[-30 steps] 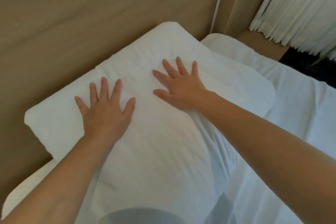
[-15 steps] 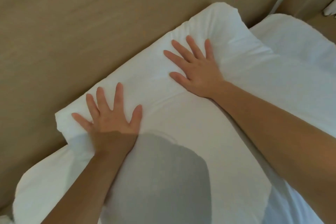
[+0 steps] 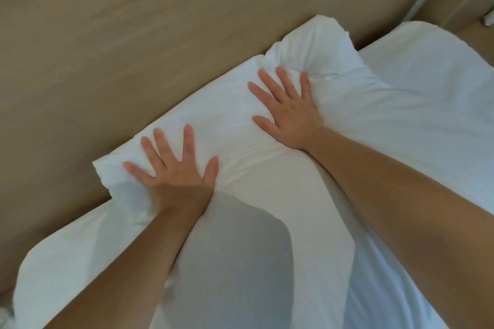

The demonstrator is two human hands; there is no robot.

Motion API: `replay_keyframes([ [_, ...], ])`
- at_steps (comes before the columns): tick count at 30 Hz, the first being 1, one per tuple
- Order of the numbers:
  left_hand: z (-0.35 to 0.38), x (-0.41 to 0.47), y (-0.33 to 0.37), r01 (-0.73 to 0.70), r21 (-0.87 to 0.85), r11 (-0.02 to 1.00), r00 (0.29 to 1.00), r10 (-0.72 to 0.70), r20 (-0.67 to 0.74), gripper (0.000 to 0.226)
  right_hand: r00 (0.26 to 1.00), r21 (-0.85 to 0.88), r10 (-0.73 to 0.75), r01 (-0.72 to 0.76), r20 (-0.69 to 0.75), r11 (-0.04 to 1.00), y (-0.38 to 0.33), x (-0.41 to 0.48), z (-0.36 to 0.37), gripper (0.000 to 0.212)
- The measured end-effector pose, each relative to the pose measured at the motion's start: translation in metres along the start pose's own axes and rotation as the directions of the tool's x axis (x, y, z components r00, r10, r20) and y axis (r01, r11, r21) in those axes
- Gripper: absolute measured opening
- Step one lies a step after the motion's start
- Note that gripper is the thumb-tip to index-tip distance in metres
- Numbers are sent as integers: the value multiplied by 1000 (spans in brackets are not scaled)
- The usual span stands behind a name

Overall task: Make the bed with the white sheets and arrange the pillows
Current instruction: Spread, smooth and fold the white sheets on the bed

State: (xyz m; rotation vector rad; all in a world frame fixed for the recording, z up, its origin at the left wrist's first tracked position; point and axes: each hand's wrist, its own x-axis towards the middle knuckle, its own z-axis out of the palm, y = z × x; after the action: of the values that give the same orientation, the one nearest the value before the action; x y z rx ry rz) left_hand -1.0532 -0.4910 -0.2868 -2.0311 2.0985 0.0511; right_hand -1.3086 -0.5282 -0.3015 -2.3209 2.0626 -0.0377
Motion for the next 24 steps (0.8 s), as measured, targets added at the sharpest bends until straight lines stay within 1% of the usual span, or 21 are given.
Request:
replay_keyframes([
  [2, -17, -1, -2, -9, -36, 999, 1000, 10, 11, 85, 998, -16, 30, -29, 55, 999, -1, -4, -15, 67],
  [4, -43, -13, -1, -8, -68, 998, 994, 15, 105, 91, 991, -28, 57, -54, 124, 998, -8, -12, -37, 67],
  [6, -63, -46, 7, -58, -117, 991, 980, 79, 180, 91, 984, 5, 51, -52, 168, 999, -19, -37, -56, 68],
  [8, -64, -93, 13, -176, -136, 975, 963, 199, 180, 84, 984, 44, -18, 11, 179, 999, -19, -77, -65, 69],
  [10, -50, -124, 13, -235, -114, 965, 960, 248, 127, 79, 987, -58, -39, 49, 158, 997, 0, -113, -67, 69],
  [12, -36, -126, 12, -218, -118, 969, 970, 228, 87, 76, 987, -154, 53, -29, 154, 988, 28, -124, -64, 68],
  [14, -24, -114, 17, -202, -119, 972, 975, 211, 66, 75, 973, -169, 164, -136, 163, 976, 48, -118, -55, 70],
  [17, -9, -100, 29, -205, -119, 971, 976, 212, 50, 75, 960, -156, 225, -199, 169, 967, 55, -109, -34, 74],
  [22, -2, -89, 24, -238, -136, 962, 963, 252, 94, 76, 918, -164, 312, -278, 243, 946, 45, -110, -37, 77],
  [24, -14, -87, 18, -255, -168, 952, 943, 284, 175, 77, 893, -115, 330, -309, 306, 944, 30, -124, -57, 75],
])
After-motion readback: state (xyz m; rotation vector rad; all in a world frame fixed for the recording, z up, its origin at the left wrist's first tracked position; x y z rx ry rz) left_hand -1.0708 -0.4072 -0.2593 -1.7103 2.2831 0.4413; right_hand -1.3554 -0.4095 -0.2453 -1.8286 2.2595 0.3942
